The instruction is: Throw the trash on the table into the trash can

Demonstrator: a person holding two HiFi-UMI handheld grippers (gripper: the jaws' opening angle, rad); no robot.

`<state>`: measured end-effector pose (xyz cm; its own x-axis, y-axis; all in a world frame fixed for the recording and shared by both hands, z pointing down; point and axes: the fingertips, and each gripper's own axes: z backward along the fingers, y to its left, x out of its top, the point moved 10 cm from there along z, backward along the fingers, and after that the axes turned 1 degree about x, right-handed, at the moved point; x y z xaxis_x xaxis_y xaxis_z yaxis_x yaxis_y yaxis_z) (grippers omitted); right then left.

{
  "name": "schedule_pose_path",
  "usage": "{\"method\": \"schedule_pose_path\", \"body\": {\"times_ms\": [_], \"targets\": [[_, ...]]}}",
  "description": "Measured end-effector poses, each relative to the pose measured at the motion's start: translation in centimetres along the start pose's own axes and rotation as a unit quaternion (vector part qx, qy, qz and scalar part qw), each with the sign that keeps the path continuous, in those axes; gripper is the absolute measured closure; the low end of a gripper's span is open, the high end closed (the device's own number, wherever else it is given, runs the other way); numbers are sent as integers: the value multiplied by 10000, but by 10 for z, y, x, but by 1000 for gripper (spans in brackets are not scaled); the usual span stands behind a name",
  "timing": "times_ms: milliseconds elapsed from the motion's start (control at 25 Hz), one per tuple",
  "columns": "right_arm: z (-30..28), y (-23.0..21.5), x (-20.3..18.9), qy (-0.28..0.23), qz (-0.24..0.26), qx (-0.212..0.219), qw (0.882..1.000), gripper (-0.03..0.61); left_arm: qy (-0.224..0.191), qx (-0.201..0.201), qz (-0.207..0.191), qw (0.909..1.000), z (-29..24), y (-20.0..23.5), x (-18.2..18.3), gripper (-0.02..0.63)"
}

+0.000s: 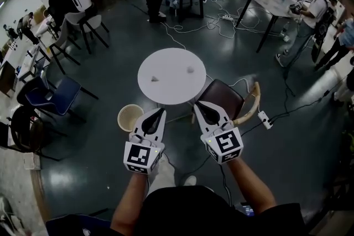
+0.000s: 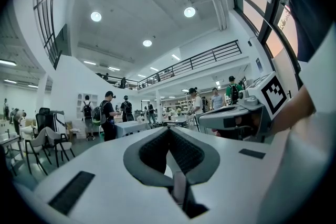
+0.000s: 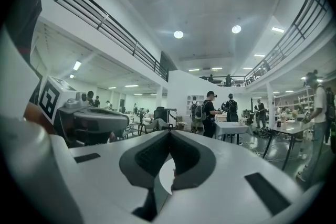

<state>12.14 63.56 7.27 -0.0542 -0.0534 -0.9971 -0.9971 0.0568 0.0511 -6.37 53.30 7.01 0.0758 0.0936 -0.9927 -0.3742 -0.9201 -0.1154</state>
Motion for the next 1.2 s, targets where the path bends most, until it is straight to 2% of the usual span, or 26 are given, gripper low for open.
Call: {"method": "schedule_pose_path", "body": {"times_ms": [520, 1200], "targets": [[-94, -15, 4, 106, 51, -62, 9999, 561, 28, -66, 101, 9999, -50, 85, -9, 598], [-262, -19, 3, 501, 132, -202, 9985, 561, 138, -151, 281, 9994, -106, 246, -38, 598]]}}
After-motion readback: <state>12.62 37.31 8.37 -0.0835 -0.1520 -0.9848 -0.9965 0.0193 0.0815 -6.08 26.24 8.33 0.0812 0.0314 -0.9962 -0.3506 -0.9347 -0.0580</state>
